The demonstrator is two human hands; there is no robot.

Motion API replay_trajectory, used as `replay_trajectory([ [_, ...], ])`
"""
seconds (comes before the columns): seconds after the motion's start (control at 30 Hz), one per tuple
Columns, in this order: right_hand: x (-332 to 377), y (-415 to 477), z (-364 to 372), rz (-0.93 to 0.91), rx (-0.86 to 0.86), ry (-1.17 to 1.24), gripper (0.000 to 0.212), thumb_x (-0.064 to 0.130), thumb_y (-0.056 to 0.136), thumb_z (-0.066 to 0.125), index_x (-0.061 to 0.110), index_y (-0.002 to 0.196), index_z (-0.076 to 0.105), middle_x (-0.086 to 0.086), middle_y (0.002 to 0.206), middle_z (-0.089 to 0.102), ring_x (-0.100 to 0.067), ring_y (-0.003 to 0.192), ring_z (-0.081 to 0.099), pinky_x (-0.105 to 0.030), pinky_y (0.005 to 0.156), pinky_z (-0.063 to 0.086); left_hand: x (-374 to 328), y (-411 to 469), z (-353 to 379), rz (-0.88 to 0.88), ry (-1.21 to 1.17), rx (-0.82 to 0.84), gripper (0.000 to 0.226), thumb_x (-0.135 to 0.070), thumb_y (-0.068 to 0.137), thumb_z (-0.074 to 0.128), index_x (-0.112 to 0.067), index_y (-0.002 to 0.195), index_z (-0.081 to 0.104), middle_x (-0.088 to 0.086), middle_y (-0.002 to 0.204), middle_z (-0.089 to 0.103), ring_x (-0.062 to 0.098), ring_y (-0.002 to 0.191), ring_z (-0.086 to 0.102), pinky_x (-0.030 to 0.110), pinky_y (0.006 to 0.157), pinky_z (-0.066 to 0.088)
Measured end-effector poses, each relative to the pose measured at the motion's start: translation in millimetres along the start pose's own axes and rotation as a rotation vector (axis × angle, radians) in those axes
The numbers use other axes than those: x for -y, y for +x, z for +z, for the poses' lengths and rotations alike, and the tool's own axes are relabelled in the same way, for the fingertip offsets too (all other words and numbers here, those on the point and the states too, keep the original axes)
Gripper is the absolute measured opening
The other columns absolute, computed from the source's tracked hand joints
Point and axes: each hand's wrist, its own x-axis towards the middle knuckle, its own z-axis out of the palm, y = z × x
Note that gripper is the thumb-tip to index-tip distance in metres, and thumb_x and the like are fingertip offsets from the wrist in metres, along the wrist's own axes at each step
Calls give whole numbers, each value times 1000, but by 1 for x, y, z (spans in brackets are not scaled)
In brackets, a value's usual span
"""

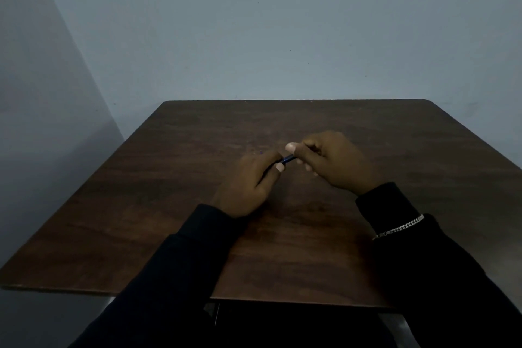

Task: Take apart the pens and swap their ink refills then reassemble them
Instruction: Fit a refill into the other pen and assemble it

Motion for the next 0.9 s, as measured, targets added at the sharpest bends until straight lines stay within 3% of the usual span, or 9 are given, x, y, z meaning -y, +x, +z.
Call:
replay_trajectory([
  [0.13,-1,1,0,-2,-24,20,56,53,99,57,7,70,69,2,56,64,-11,51,61,-14,48,42,-2,1,0,1,-8,-10,35,-26,108,44,-2,110,69,16,88,70,30,77,65,54,71,49],
  [0.23,-4,3,-4,59,-14,194,14,32,92,76,18,92,76,3,71,72,-3,58,66,-11,51,46,0,1,0,-13,-14,-21,31,-26,107,44,-6,99,67,11,79,65,27,69,60,55,67,46],
  [0.3,-7,3,-4,53,15,200,6,23,92,77,18,95,76,7,74,75,-5,63,71,-16,59,53,0,1,0,-23,-6,-13,30,-26,107,45,-7,96,65,10,77,62,26,68,58,55,66,46],
  [0.43,-4,1,2,14,4,0,44,43,103,58,13,73,70,0,59,69,-10,52,66,-17,50,47,-1,1,1,-1,16,-8,28,-24,106,46,-6,97,66,10,78,65,25,70,61,52,67,48],
  [0.53,-2,0,5,22,-34,-3,61,50,104,49,9,64,66,-6,53,64,-16,52,63,-19,53,46,-3,1,2,7,12,-16,28,-24,107,46,-8,95,65,7,74,63,22,66,59,49,64,47],
  [0.6,-3,1,3,23,-48,42,58,53,102,52,8,69,68,-4,60,68,-13,55,66,-14,55,47,-3,1,1,8,-3,-29,29,-24,107,46,-7,98,67,7,75,64,23,66,60,46,63,46],
  [0.7,-5,3,-2,76,-12,180,16,34,95,73,19,91,76,1,74,74,-10,64,71,-12,56,49,-2,2,0,8,-13,-37,28,-23,107,46,-6,98,66,8,76,64,23,68,60,43,62,44],
  [0.77,-7,3,-2,82,27,200,6,23,93,76,17,95,75,2,72,75,-8,64,72,-16,58,53,-1,2,1,6,11,-30,29,-24,107,46,-5,92,63,8,74,61,24,67,58,48,63,45],
  [0.9,-4,1,3,-5,2,7,42,38,104,58,9,75,66,-4,62,67,-10,54,68,-21,53,48,-1,1,1,14,20,-24,33,-26,107,45,-2,103,67,12,80,67,27,72,63,52,68,47],
])
